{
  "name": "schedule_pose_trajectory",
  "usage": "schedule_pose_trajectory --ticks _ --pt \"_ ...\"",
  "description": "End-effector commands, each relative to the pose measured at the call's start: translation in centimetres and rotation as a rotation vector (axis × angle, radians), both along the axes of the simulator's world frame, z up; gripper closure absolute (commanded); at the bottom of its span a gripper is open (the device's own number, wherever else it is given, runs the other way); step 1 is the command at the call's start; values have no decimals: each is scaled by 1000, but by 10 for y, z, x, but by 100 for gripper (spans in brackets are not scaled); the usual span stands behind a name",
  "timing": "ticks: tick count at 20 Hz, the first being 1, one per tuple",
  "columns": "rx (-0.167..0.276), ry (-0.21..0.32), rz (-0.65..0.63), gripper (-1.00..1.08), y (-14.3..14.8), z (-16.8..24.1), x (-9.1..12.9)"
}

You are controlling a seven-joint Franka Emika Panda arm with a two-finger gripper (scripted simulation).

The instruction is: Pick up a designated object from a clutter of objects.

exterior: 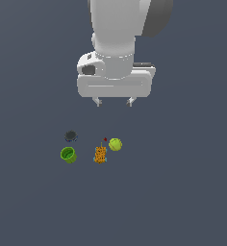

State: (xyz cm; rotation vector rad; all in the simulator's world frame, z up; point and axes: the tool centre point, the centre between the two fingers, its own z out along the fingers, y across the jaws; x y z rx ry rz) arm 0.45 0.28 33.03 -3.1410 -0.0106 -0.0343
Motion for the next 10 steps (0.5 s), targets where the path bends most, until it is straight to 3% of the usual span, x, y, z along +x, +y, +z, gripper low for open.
schedule_pose_trajectory --ticks 1,10 --pt "0 0 0 -92 0 0 0" --pt "18 10 21 -92 3 0 -1"
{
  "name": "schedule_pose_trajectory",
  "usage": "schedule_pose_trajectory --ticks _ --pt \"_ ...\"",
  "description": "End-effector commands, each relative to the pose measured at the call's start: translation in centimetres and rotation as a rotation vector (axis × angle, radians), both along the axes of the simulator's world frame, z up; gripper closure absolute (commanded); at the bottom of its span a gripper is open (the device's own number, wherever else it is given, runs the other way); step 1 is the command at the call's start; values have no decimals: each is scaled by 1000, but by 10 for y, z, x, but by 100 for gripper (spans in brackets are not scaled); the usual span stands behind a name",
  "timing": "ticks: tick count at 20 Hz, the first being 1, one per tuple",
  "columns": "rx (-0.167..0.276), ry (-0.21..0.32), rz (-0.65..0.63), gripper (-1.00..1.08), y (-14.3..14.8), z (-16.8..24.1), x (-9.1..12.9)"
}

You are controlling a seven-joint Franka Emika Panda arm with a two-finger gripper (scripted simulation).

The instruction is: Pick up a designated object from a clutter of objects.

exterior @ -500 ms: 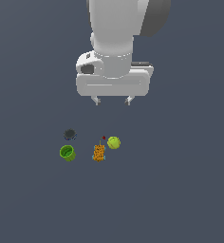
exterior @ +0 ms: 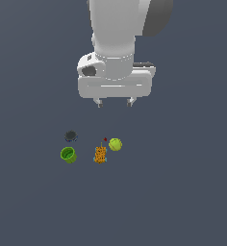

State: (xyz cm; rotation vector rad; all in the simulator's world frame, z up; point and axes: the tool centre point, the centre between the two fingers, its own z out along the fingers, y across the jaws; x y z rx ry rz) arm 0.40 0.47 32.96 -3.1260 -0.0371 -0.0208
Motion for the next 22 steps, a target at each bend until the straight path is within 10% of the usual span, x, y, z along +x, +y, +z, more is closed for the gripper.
schedule_pose_trajectory --ticks 1,22 --pt "3 2 4 -92 1 0 0" --pt "13 3 -92 -92 -105 -115 2"
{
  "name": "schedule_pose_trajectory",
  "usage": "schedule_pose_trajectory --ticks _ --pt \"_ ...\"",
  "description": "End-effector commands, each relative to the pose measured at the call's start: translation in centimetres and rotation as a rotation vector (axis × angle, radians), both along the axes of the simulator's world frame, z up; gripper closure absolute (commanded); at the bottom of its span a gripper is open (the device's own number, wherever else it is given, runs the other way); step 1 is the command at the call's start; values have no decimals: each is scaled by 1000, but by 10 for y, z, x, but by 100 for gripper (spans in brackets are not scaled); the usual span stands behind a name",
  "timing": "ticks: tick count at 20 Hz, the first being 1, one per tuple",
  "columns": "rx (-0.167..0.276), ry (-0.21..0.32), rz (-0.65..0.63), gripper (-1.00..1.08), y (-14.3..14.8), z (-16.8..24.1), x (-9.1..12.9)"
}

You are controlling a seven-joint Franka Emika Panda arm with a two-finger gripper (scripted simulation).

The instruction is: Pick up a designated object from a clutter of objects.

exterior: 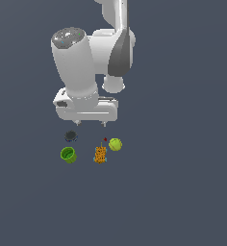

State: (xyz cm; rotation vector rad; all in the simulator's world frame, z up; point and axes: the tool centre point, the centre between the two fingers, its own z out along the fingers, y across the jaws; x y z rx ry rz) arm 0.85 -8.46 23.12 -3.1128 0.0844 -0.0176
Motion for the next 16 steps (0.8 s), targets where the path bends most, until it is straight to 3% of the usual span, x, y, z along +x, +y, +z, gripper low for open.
schedule_pose_trajectory --ticks 1,9,16 --pt "-1 1 -24 -92 -26 -27 -5" --pt "-10 6 -98 -92 -101 -109 -39" --pt "-21 11 -139 -92 -138 -151 -68"
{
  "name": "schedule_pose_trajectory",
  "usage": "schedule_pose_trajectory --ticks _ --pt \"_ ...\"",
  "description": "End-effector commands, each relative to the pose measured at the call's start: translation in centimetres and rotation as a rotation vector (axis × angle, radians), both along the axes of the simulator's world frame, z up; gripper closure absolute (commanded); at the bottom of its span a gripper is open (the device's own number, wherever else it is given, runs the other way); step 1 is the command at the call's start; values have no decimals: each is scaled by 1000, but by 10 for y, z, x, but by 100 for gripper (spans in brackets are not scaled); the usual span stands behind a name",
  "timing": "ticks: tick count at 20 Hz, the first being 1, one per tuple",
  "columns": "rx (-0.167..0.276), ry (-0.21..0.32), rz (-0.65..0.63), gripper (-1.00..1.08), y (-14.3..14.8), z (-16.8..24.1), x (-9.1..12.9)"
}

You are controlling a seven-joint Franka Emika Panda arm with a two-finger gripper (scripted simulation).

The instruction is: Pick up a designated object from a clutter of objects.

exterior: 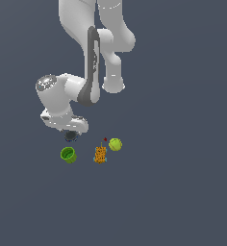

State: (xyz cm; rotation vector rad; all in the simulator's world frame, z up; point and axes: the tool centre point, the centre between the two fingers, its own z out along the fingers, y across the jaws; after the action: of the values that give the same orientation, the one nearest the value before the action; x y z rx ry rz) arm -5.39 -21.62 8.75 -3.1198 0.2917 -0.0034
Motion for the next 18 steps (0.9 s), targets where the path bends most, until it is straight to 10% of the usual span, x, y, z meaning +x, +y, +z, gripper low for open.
schedule_pose_trajectory --ticks 1,18 --pt "-4 1 -10 -92 -10 -11 -8" --pt "-7 3 -22 -92 -20 -46 -19"
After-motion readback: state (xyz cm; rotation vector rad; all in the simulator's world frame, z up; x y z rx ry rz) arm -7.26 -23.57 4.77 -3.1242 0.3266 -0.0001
